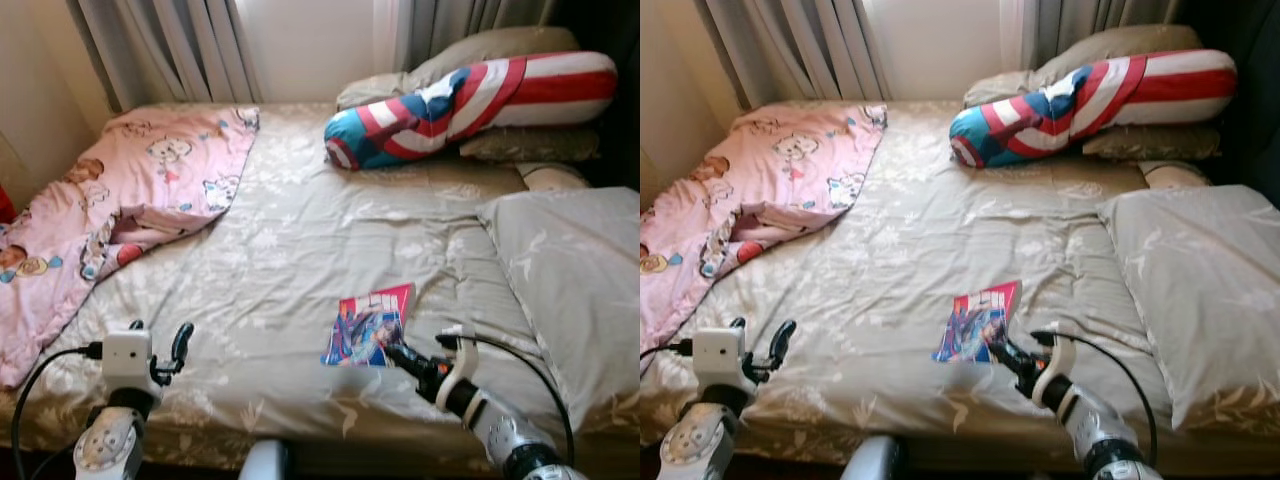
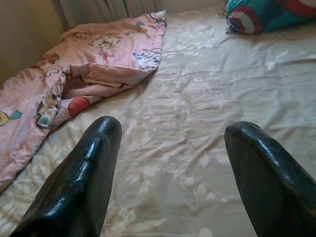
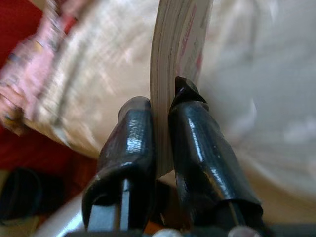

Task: Clean up the room

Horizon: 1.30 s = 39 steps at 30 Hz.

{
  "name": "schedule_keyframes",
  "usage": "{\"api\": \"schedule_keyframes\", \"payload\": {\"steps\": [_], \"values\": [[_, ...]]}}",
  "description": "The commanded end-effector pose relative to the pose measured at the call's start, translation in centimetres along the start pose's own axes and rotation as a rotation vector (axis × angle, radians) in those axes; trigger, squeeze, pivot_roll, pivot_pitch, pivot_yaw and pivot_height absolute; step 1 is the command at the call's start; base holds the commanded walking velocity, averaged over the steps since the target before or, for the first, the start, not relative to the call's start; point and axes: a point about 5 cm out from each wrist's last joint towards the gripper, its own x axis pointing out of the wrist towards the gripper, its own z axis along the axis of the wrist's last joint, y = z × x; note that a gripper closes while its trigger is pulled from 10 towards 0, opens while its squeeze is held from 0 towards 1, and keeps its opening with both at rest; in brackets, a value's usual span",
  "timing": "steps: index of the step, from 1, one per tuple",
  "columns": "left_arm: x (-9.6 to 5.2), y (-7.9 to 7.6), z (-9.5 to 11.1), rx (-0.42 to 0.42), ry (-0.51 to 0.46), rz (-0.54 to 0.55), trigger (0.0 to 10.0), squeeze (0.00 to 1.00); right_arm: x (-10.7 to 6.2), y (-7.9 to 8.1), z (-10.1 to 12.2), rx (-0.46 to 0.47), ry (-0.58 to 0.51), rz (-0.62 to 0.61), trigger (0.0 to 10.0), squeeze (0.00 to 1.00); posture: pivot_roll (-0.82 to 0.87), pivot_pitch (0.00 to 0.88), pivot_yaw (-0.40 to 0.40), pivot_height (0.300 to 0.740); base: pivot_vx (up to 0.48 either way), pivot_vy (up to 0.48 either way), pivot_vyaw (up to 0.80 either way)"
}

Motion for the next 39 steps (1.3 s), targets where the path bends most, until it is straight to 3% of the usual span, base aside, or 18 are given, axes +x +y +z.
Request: {"api": "schedule_keyframes", "payload": {"steps": [1, 5, 10, 14, 23, 28, 33, 36, 39], "values": [[-0.3, 0.4, 0.2, 0.022, 0.012, -0.013, 10.0, 0.00, -0.1, -0.2, -1.1, -0.020, 0.048, -0.030, 10.0, 0.00, 0.11, 0.119, 0.109, 0.633, 0.000, 0.000, 0.00], [-1.2, 0.9, 0.4, 0.030, 0.020, -0.014, 10.0, 0.00, -0.4, -0.7, -1.6, -0.093, 0.104, -0.086, 10.0, 0.00, 0.12, 0.155, 0.124, 0.633, 0.000, 0.000, 0.00], [-2.1, 1.3, 0.3, 0.041, 0.044, -0.019, 10.0, 0.00, -0.6, -1.7, 0.1, -0.163, 0.048, -0.236, 10.0, 0.00, 0.13, 0.176, 0.137, 0.633, 0.000, 0.000, 0.00], [-2.6, 1.2, 0.4, 0.041, 0.057, -0.034, 10.0, 0.00, -0.6, -1.8, 0.8, -0.261, 0.095, -0.278, 10.0, 0.00, 0.13, 0.191, 0.141, 0.633, 0.000, 0.000, 0.00], [-3.6, 1.8, 1.1, 0.050, 0.073, -0.026, 10.0, 0.00, 0.3, -0.4, 0.9, -0.180, 0.165, -0.105, 10.0, 0.00, 0.18, 0.216, 0.147, 0.633, 0.000, 0.000, 0.00], [-4.5, 2.5, 1.3, 0.054, 0.089, -0.008, 10.0, 0.00, 0.0, -0.8, 0.7, -0.121, 0.178, -0.111, 10.0, 0.00, 0.20, 0.232, 0.155, 0.633, 0.000, 0.000, 0.00], [-5.1, 2.8, 1.4, 0.063, 0.104, -0.010, 10.0, 0.00, -1.2, -2.5, 0.7, -0.254, 0.255, -0.298, 10.0, 0.00, 0.21, 0.248, 0.166, 0.633, 0.000, 0.000, 0.00], [-5.3, 2.8, 1.5, 0.065, 0.110, -0.013, 10.0, 0.00, -1.9, -3.6, 2.1, -0.286, 0.190, -0.445, 10.0, 0.00, 0.21, 0.255, 0.169, 0.633, 0.000, 0.000, 0.00], [-5.6, 3.0, 1.5, 0.069, 0.122, -0.015, 10.0, 0.00, -2.2, -3.9, 3.3, -0.266, 0.123, -0.508, 10.0, 0.00, 0.21, 0.265, 0.173, 0.633, 0.000, 0.000, 0.00]]}}
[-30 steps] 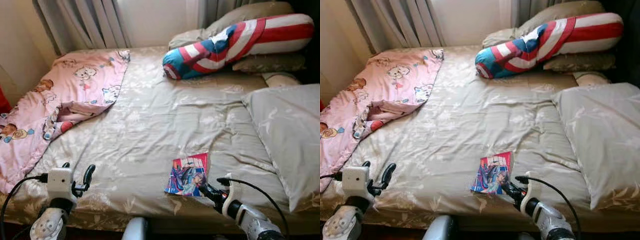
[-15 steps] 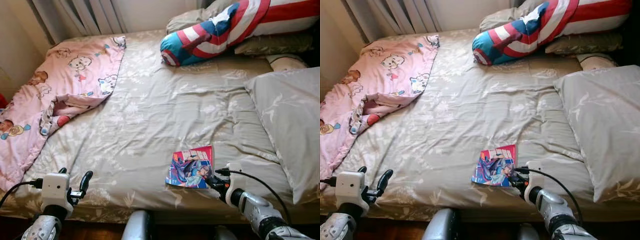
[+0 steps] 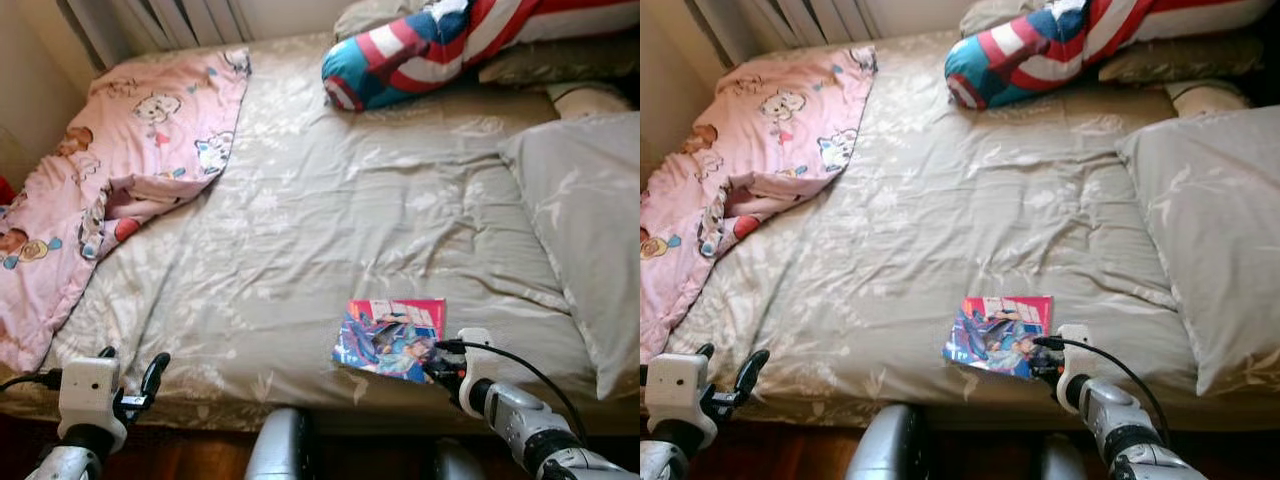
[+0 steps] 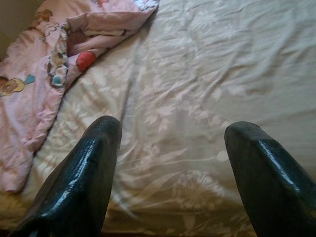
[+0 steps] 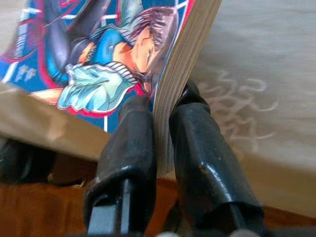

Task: Clean up the room

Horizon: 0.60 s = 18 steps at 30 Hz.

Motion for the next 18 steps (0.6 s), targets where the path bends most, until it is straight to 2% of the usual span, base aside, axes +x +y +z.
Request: {"api": "schedule_keyframes", "payload": {"steps": [1, 9, 10, 11, 12, 13, 14, 15, 16, 18], "values": [[-0.8, 0.9, -0.4, 0.007, 0.041, 0.016, 10.0, 0.00, -0.3, -0.8, -0.8, 0.001, 0.037, -0.065, 10.0, 0.00, 0.21, 0.270, 0.175, 0.633, 0.000, 0.000, 0.00], [-1.6, 1.1, -0.4, 0.011, 0.059, 0.021, 10.0, 0.00, 0.2, 0.2, -0.3, -0.030, 0.052, -0.031, 10.0, 0.00, 0.22, 0.285, 0.179, 0.633, 0.000, 0.000, 0.00], [-1.7, 1.1, -0.4, 0.011, 0.061, 0.021, 10.0, 0.00, 0.2, 0.3, -0.2, -0.035, 0.050, -0.034, 10.0, 0.52, 0.22, 0.286, 0.177, 0.633, 0.000, 0.000, 0.00], [-1.7, 1.1, -0.4, 0.011, 0.062, 0.021, 10.0, 0.00, 0.3, 0.3, 0.0, -0.036, 0.047, -0.035, 10.0, 0.98, 0.22, 0.285, 0.176, 0.633, 0.000, 0.000, 0.00], [-1.7, 1.1, -0.5, 0.011, 0.063, 0.022, 10.0, 0.00, 0.3, 0.4, 0.2, -0.044, 0.040, -0.039, 10.0, 0.97, 0.22, 0.285, 0.176, 0.633, 0.000, 0.000, 0.00], [-1.7, 1.2, -0.5, 0.010, 0.066, 0.025, 10.0, 0.00, 0.4, 0.4, 0.6, -0.056, 0.029, -0.049, 10.0, 0.91, 0.23, 0.286, 0.174, 0.633, 0.000, 0.000, 0.00], [-1.7, 1.2, -0.5, 0.010, 0.067, 0.025, 10.0, 0.00, 0.3, 0.4, 0.7, -0.060, 0.025, -0.055, 10.0, 0.91, 0.23, 0.285, 0.174, 0.633, 0.000, 0.000, 0.00], [-1.8, 1.2, -0.5, 0.010, 0.068, 0.026, 10.0, 0.00, 0.3, 0.2, 0.8, -0.064, 0.019, -0.074, 10.0, 0.07, 0.23, 0.285, 0.174, 0.633, 0.000, 0.000, 0.00], [-1.8, 1.2, -0.5, 0.009, 0.068, 0.030, 10.0, 0.00, 0.3, 0.0, 1.1, -0.069, 0.009, -0.101, 10.0, 0.00, 0.22, 0.284, 0.174, 0.633, 0.000, 0.000, 0.00], [-1.7, 1.3, -0.5, 0.008, 0.068, 0.034, 10.0, 0.00, 0.2, -0.3, 1.6, -0.070, -0.015, -0.131, 10.0, 0.00, 0.22, 0.281, 0.172, 0.633, 0.000, 0.000, 0.00]]}}
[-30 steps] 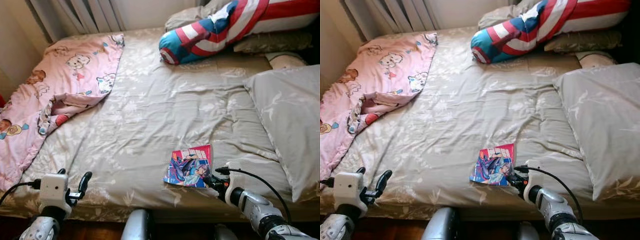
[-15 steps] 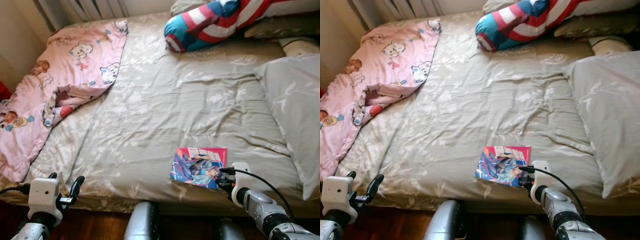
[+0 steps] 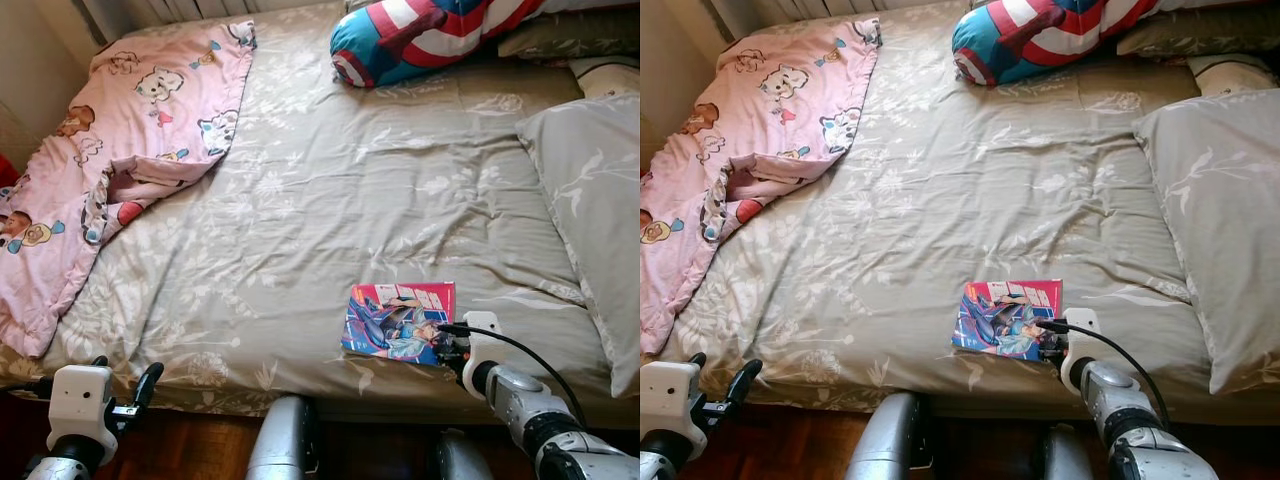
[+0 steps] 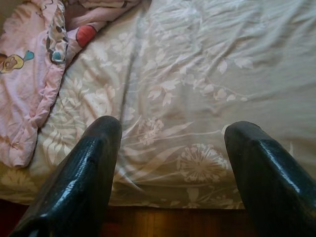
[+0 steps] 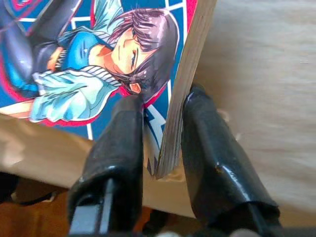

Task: Clean up the room

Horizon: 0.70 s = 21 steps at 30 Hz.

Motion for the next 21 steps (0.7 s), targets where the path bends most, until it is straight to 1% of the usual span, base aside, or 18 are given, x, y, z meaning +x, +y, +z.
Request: {"api": "schedule_keyframes", "payload": {"steps": [1, 3, 4, 5, 6, 8, 10, 11, 13, 14, 18, 19, 20, 21], "values": [[-0.7, 1.0, -0.2, 0.002, 0.023, 0.031, 10.0, 0.00, 0.0, -0.1, -0.4, 0.004, 0.011, -0.032, 10.0, 0.00, 0.22, 0.281, 0.172, 0.633, 0.000, 0.000, 0.00], [-0.6, 1.0, -0.2, 0.002, 0.026, 0.032, 10.0, 0.00, 0.0, -0.1, 0.0, 0.011, -0.010, -0.037, 10.0, 0.00, 0.22, 0.280, 0.171, 0.633, 0.000, 0.000, 0.00], [-0.5, 1.0, -0.2, 0.001, 0.027, 0.033, 10.0, 0.00, 0.1, 0.0, 0.2, 0.016, -0.014, -0.029, 10.0, 0.49, 0.22, 0.277, 0.171, 0.633, 0.000, 0.000, 0.00], [-0.5, 0.9, -0.3, 0.000, 0.027, 0.034, 10.0, 0.00, 0.1, 0.1, 0.2, 0.011, -0.014, -0.026, 10.0, 0.49, 0.22, 0.278, 0.168, 0.633, 0.000, 0.000, 0.00], [-0.4, 0.9, -0.3, -0.001, 0.026, 0.035, 10.0, 0.00, 0.1, 0.1, 0.3, -0.002, -0.017, -0.033, 10.0, 0.45, 0.22, 0.275, 0.166, 0.633, 0.000, 0.000, 0.00], [-0.4, 0.9, -0.3, -0.002, 0.026, 0.036, 10.0, 0.00, 0.1, 0.1, 0.3, -0.010, -0.019, -0.040, 10.0, 0.45, 0.22, 0.275, 0.166, 0.633, 0.000, 0.000, 0.00], [-0.3, 0.8, -0.3, -0.006, 0.024, 0.038, 10.0, 0.00, 0.1, 0.0, 0.8, -0.013, -0.045, -0.050, 10.0, 0.45, 0.22, 0.269, 0.164, 0.633, 0.000, 0.000, 0.00], [-0.2, 0.8, -0.4, -0.008, 0.024, 0.038, 10.0, 0.00, 0.1, 0.0, 1.0, -0.014, -0.054, -0.059, 10.0, 0.29, 0.22, 0.267, 0.162, 0.633, 0.000, 0.000, 0.00], [-0.2, 0.8, -0.4, -0.008, 0.024, 0.038, 10.0, 0.00, 0.1, 0.0, 1.0, -0.014, -0.054, -0.059, 10.0, 0.29, 0.22, 0.267, 0.162, 0.633, 0.000, 0.000, 0.00], [-0.2, 0.7, -0.4, -0.010, 0.024, 0.039, 10.0, 0.00, 0.1, 0.0, 1.0, -0.009, -0.056, -0.062, 10.0, 0.00, 0.22, 0.267, 0.162, 0.633, 0.000, 0.000, 0.00], [0.0, 0.6, -0.4, -0.014, 0.020, 0.040, 10.0, 0.00, 0.2, 0.1, 1.0, -0.022, -0.047, -0.058, 10.0, 0.00, 0.21, 0.262, 0.161, 0.633, 0.000, 0.000, 0.00], [0.0, 0.6, -0.4, -0.014, 0.020, 0.041, 10.0, 0.00, 0.2, 0.2, 1.0, -0.018, -0.050, -0.057, 10.0, 0.59, 0.22, 0.261, 0.161, 0.633, 0.000, 0.000, 0.00], [0.1, 0.6, -0.4, -0.015, 0.019, 0.042, 10.0, 0.00, 0.2, 0.2, 1.0, -0.016, -0.052, -0.056, 10.0, 0.59, 0.22, 0.261, 0.161, 0.633, 0.000, 0.000, 0.00], [0.1, 0.6, -0.4, -0.015, 0.019, 0.043, 10.0, 0.00, 0.2, 0.3, 1.1, 0.003, -0.056, -0.050, 10.0, 1.00, 0.22, 0.260, 0.159, 0.633, 0.000, 0.000, 0.00]]}}
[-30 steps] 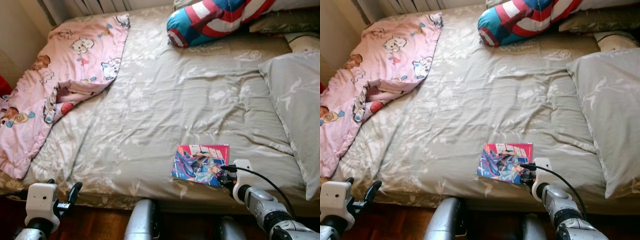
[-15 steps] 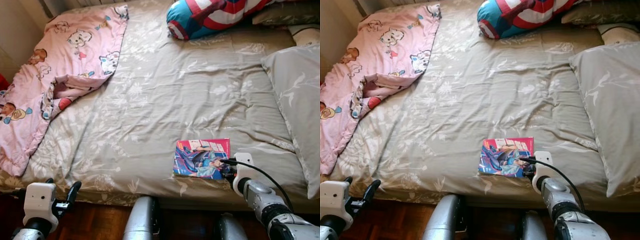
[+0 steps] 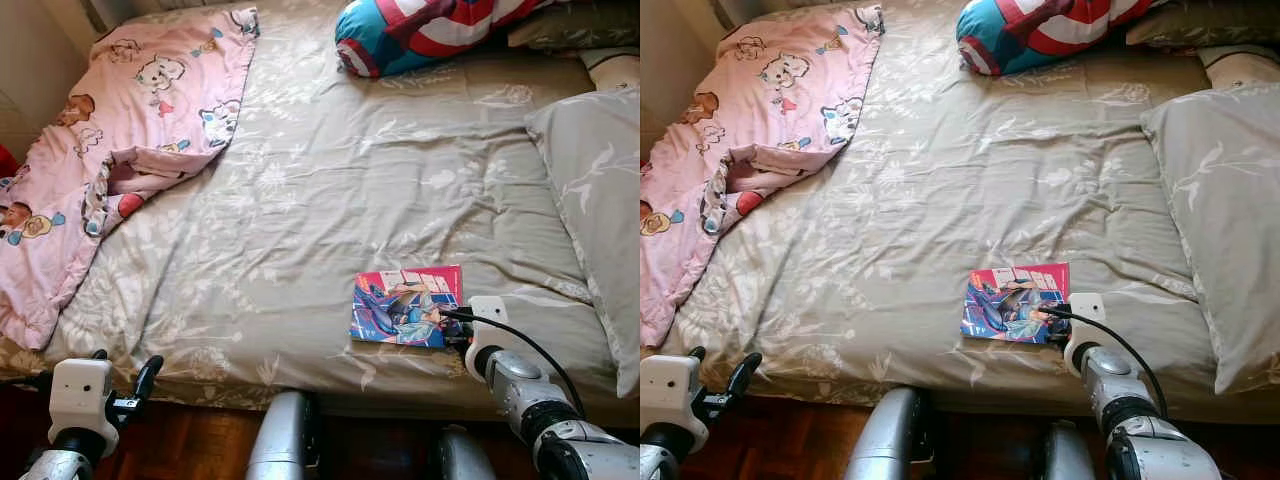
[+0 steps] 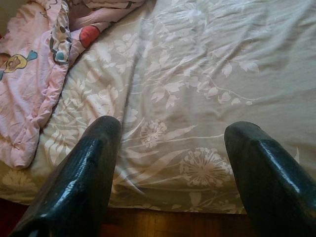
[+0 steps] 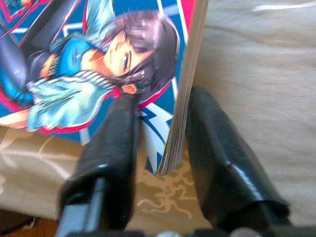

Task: Clean up the room

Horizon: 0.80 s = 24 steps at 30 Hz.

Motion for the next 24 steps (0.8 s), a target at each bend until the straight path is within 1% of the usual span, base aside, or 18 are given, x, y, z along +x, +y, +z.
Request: {"api": "schedule_keyframes", "payload": {"steps": [1, 2, 3, 8, 11, 13, 15, 17, 18, 19, 22, 24], "values": [[-0.5, 0.6, -0.9, -0.008, 0.041, 0.031, 10.0, 0.00, 0.1, 0.4, -0.5, 0.033, 0.020, 0.009, 10.0, 1.00, 0.22, 0.259, 0.160, 0.633, 0.000, 0.000, 0.00], [-0.4, 0.7, -0.9, -0.008, 0.040, 0.033, 10.0, 0.00, 0.1, 0.4, -0.5, 0.029, 0.022, 0.009, 10.0, 0.47, 0.22, 0.258, 0.159, 0.633, 0.000, 0.000, 0.00], [-0.3, 0.7, -0.9, -0.008, 0.040, 0.034, 10.0, 0.00, 0.1, 0.4, -0.4, 0.024, 0.020, 0.008, 10.0, 0.00, 0.22, 0.257, 0.159, 0.633, 0.000, 0.000, 0.00], [0.0, 0.6, -0.8, -0.010, 0.034, 0.035, 10.0, 0.00, 0.1, 0.4, 0.0, 0.025, 0.003, -0.006, 10.0, 0.00, 0.22, 0.255, 0.158, 0.633, 0.000, 0.000, 0.00], [0.1, 0.6, -0.8, -0.013, 0.032, 0.036, 10.0, 0.00, 0.2, 0.4, 0.4, 0.007, -0.015, -0.013, 10.0, 0.00, 0.21, 0.252, 0.155, 0.633, 0.000, 0.000, 0.00], [0.4, 0.4, -0.8, -0.018, 0.030, 0.038, 10.0, 0.00, 0.2, 0.2, 1.2, 0.008, -0.055, -0.023, 10.0, 0.00, 0.20, 0.249, 0.150, 0.633, 0.000, 0.000, 0.00], [0.5, 0.4, -0.9, -0.020, 0.029, 0.038, 10.0, 0.00, 0.1, 0.1, 1.6, -0.001, -0.069, -0.030, 10.0, 0.00, 0.20, 0.246, 0.148, 0.633, 0.000, 0.000, 0.00], [0.7, 0.1, -1.0, -0.030, 0.025, 0.039, 10.0, 0.00, 0.0, -0.5, 2.5, -0.006, -0.118, -0.062, 10.0, 0.00, 0.19, 0.235, 0.139, 0.633, 0.000, 0.000, 0.00], [0.7, 0.1, -1.0, -0.030, 0.025, 0.039, 10.0, 0.00, 0.0, -0.5, 2.5, -0.006, -0.118, -0.062, 10.0, 0.00, 0.19, 0.235, 0.139, 0.633, 0.000, 0.000, 0.00], [0.9, 0.0, -1.1, -0.038, 0.022, 0.042, 10.0, 0.00, -0.1, -0.8, 2.8, 0.012, -0.135, -0.071, 10.0, 0.00, 0.18, 0.227, 0.133, 0.633, 0.000, 0.000, 0.00], [1.4, -0.3, -1.3, -0.055, 0.015, 0.050, 10.0, 0.00, -0.2, -1.2, 2.5, 0.026, -0.142, -0.089, 10.0, 0.00, 0.16, 0.209, 0.118, 0.633, 0.000, 0.000, 0.00], [1.8, -0.7, -1.5, -0.070, 0.013, 0.053, 10.0, 0.00, -0.3, -1.4, 1.7, 0.028, -0.133, -0.098, 10.0, 0.00, 0.15, 0.200, 0.108, 0.633, 0.000, 0.000, 0.00]]}}
